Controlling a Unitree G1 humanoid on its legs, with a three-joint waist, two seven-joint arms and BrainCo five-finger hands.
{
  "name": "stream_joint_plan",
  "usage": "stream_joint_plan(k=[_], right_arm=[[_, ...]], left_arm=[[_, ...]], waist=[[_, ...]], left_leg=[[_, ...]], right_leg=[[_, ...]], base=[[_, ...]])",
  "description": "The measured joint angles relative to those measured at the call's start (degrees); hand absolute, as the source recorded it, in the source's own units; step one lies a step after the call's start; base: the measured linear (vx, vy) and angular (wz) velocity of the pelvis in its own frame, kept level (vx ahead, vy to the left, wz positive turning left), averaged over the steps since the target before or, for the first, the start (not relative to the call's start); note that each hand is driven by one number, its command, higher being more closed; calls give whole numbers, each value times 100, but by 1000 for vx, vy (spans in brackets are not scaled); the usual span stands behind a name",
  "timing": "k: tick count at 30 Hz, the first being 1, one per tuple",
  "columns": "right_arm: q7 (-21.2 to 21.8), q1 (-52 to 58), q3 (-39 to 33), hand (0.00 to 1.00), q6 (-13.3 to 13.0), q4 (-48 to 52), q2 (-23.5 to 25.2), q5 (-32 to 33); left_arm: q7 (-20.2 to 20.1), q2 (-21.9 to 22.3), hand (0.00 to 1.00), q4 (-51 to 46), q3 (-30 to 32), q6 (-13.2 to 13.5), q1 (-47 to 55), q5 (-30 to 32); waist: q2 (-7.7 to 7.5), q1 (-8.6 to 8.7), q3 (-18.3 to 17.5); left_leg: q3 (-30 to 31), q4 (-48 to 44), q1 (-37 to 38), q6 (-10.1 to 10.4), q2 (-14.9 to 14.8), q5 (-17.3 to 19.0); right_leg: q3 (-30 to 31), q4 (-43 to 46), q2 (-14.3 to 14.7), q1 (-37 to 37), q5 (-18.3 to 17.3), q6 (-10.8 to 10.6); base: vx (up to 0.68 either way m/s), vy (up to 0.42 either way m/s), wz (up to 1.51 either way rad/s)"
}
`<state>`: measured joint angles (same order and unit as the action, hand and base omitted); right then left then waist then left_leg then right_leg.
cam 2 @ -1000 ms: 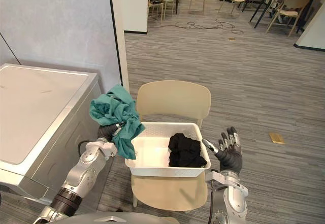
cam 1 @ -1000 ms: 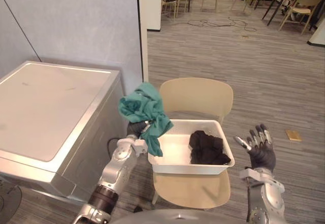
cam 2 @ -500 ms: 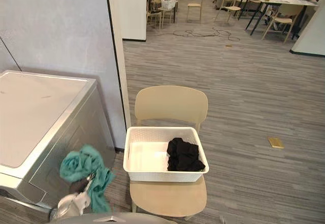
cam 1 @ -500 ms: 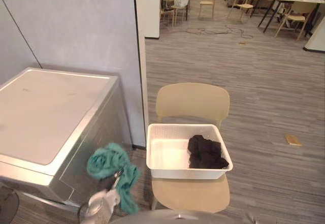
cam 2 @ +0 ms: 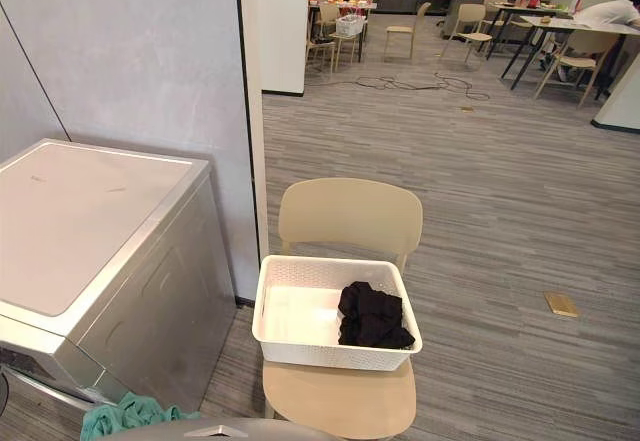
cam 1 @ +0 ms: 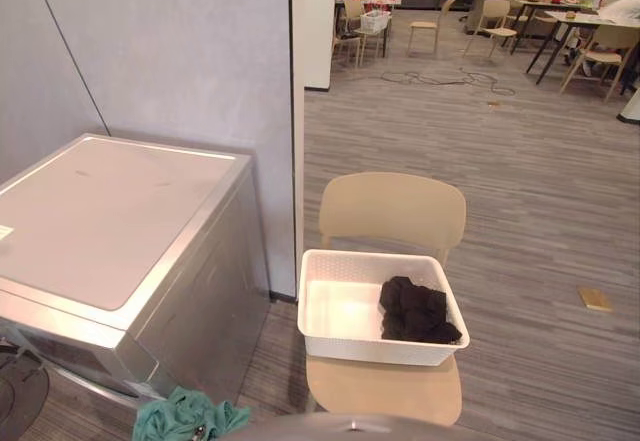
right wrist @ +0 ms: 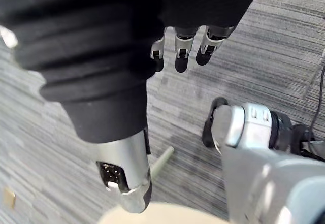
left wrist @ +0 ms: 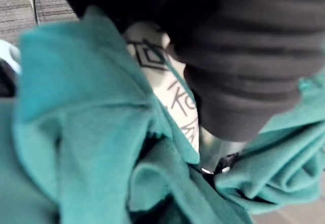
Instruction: Pick up the laundry basket with both hands and put the clothes into the washing machine.
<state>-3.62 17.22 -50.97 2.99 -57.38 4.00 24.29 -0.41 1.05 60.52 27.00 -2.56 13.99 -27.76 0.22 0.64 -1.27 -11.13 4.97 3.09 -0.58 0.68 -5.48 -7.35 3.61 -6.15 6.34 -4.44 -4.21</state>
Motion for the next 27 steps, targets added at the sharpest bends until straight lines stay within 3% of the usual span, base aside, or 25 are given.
stream_joint_plan(k=[3,6,9,10,11,12,13,15,16,17,18,19,20,21,22,24,25,27], right_arm=[[125,-250,799,0,-16,48,-7,-243],[187,-395,1478,0,-80,274,-71,-436],[174,-684,1948,0,-92,361,-257,-443],[166,-821,1982,0,-107,496,-180,-442],[164,-909,2040,0,-151,466,-192,-442],[151,-1123,2116,0,-164,468,-219,-441],[145,-1264,2108,0,-169,496,-248,-441],[102,-1261,2024,0,-199,505,-285,-437],[94,-1263,1937,0,-204,447,-330,-437],[93,-1282,1888,0,-203,413,-344,-437],[90,-1329,1806,0,-208,293,-374,-437],[86,-1334,1654,0,-195,157,-455,-437],[74,-1337,1552,0,-174,46,-510,-435],[53,-1385,1480,0,-142,-245,-581,-435],[56,-1346,1416,0,-121,-567,-485,-389],[55,-1322,1376,0,-98,-696,-494,-406],[55,-1272,1375,0,-84,-739,-489,-436],[50,-1262,1382,0,-89,-766,-507,-435]], left_arm=[[-5,4,100,9,6,7,-37,106],[-5,49,100,-206,94,7,-220,107],[9,150,100,-566,175,3,-480,109],[13,169,100,-601,326,6,-590,108],[19,129,100,-596,470,-5,-730,105],[44,96,100,-570,608,-9,-852,105],[73,167,100,-531,823,-9,-853,106],[125,339,100,-465,1157,-1,-722,106],[130,361,100,-344,1237,32,-684,107],[132,331,100,-279,1251,42,-683,112],[138,271,100,-209,1341,47,-684,167],[160,219,100,-152,1352,54,-670,219],[166,238,100,-115,1344,46,-665,217],[196,166,100,-107,1284,38,-626,210],[263,-29,100,-79,1067,42,-568,201],[279,-136,100,-75,873,41,-553,183],[277,-209,100,-70,565,41,-591,143],[271,-256,100,-70,243,45,-706,140]], waist=[[2,-34,25],[-15,-92,338],[14,-145,860],[-166,-162,860],[-243,-187,945],[-354,-235,1036],[-351,-227,1059],[-162,-225,948],[-11,-202,858],[29,-205,832],[36,-170,826],[93,-98,786],[178,-85,748],[171,-52,731],[62,-15,663],[-6,-15,626],[-22,-8,616],[-29,-30,608]], left_leg=[[105,-1,-118,2,0,-1],[399,-8,-423,119,21,-110],[989,-10,-921,277,181,-158],[888,-111,-1176,372,244,51],[568,-540,-1368,126,239,190],[103,-1776,-1733,-331,188,354],[-300,-3021,-1771,-323,-153,776],[-474,-3386,-1134,63,-945,1176],[-450,-3352,-777,208,-1490,1256],[-454,-3253,-624,210,-1754,1247],[-455,-2954,-422,239,-2098,1154],[-420,-2373,-237,130,-2274,498],[-203,-2063,-96,421,-2217,330],[39,-1845,-66,884,-2091,644],[295,-1876,-219,1235,-1968,897],[377,-1883,-191,1462,-1951,1110],[418,-1894,-122,1483,-1919,1390],[516,-2050,-154,1467,-1794,1612]], right_leg=[[-158,-15,1,-34,0,0],[-584,356,-75,-265,-32,18],[-1348,1449,-379,-897,-457,24],[-1582,1449,-608,-1092,-411,95],[-1696,1501,-791,-1172,-385,105],[-1804,1596,-1038,-1299,-351,104],[-2025,1540,-1181,-1194,-264,90],[-2298,1370,-1191,-889,-178,42],[-2466,1366,-1198,-808,-143,-19],[-2514,1367,-1230,-817,-110,-73],[-2663,1366,-1364,-838,-14,-227],[-2817,1355,-1442,-842,87,-389],[-2837,1359,-1483,-852,141,-454],[-2723,1133,-1432,-830,297,-411],[-2466,815,-1368,-782,469,-326],[-2495,592,-1346,-553,683,-356],[-2632,417,-1351,-290,862,-409],[-2800,346,-1489,-113,1024,-464]], base=[[-31,5,25],[-48,-11,77],[-112,-42,131],[-91,-4,114],[-123,37,90],[-111,37,78],[-120,6,87],[-51,110,87],[-27,257,74],[-30,361,81],[-15,344,89],[-1,336,91],[25,382,77],[-22,449,70],[-22,458,64],[-2,308,51],[-2,252,47],[-58,228,45]])
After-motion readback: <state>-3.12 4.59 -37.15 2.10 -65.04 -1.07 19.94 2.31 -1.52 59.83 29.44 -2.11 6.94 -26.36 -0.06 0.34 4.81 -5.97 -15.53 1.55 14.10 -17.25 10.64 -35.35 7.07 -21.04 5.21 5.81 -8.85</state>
